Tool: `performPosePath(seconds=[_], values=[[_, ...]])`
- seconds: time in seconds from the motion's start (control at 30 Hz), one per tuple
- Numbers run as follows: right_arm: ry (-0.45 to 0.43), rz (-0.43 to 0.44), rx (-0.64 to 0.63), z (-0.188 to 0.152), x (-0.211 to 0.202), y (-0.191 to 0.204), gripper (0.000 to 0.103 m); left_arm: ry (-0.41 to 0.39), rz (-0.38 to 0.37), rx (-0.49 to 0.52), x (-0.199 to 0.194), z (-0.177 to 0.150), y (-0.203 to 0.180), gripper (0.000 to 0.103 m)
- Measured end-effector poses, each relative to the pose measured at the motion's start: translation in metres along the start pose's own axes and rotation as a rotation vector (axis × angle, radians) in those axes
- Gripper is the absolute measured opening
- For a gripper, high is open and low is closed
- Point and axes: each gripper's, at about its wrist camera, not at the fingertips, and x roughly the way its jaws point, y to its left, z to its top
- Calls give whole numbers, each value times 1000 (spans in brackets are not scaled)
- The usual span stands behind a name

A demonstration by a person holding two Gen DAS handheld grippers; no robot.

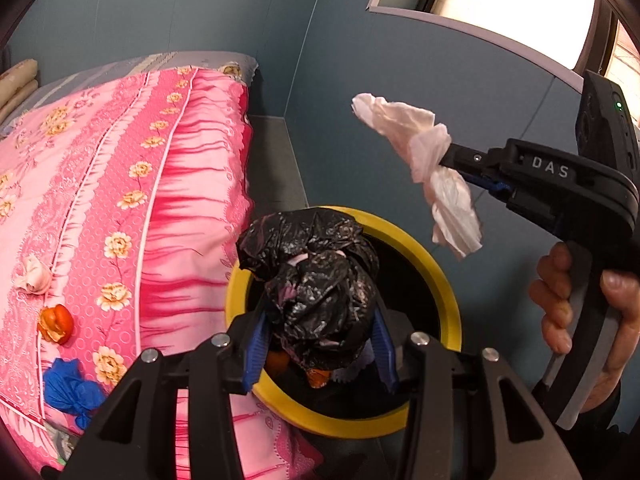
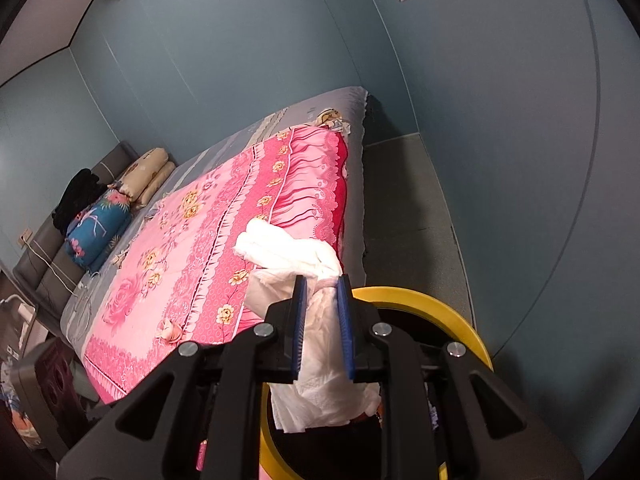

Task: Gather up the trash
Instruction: 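Open both tools over the yellow bin to drop the black bag and tissue, then move both tools back over the remaining trash on the bed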

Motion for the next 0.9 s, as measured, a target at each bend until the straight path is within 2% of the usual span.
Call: performPosePath(seconds=[0.1, 0.2, 0.5, 0.57, 0.9], values=[[2, 11, 11, 1, 3, -5, 16, 1, -12, 1, 3, -1, 0, 42], [3, 12, 22, 2, 3, -7, 23, 3, -31, -5, 4, -1, 1, 44], [-8, 1, 46, 2, 1, -16, 36, -30, -32, -49, -4, -2, 19, 69], [-6, 3, 44, 3, 1, -15, 37, -40, -20, -50, -8, -3, 23, 74], [15, 34, -22, 4, 10, 13, 50, -81, 57, -85, -34, -7, 55, 82]])
